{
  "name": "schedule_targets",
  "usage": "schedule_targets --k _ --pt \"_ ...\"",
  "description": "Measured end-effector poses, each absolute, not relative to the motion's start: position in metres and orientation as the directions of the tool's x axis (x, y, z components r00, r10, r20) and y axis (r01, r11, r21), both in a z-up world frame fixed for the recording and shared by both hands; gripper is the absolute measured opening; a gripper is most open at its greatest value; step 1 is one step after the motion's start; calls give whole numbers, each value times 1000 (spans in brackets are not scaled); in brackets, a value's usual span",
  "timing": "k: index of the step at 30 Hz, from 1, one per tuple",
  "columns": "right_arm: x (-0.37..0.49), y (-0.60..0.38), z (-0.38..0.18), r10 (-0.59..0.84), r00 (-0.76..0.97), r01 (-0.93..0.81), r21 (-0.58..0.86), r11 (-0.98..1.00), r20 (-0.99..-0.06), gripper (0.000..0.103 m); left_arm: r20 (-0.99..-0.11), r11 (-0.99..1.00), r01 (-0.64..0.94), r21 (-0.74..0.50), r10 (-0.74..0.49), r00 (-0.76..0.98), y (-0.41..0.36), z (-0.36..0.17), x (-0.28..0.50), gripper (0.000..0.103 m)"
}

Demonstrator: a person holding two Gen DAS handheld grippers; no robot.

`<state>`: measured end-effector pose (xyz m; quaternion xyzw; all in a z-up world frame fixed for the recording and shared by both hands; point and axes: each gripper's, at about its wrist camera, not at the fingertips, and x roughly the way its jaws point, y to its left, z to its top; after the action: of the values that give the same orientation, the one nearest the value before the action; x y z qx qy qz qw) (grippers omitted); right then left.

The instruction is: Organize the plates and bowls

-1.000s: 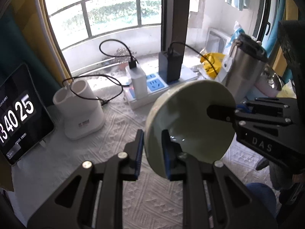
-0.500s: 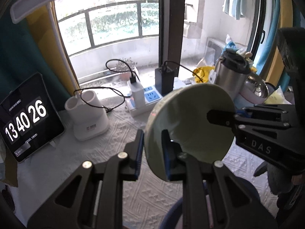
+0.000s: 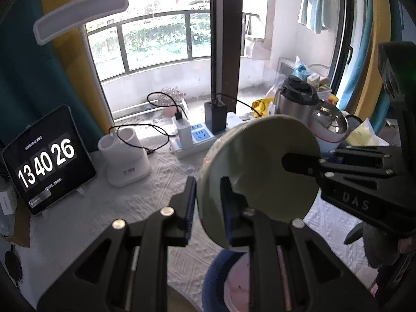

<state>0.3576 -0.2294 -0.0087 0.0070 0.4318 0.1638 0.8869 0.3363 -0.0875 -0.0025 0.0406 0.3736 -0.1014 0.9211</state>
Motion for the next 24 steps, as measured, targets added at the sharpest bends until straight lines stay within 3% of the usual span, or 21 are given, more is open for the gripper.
schedule_targets --k 24 --pt "297 -237 6 297 592 -270 163 949 -749 11 -682 973 231 -11 -176 710 -89 8 277 19"
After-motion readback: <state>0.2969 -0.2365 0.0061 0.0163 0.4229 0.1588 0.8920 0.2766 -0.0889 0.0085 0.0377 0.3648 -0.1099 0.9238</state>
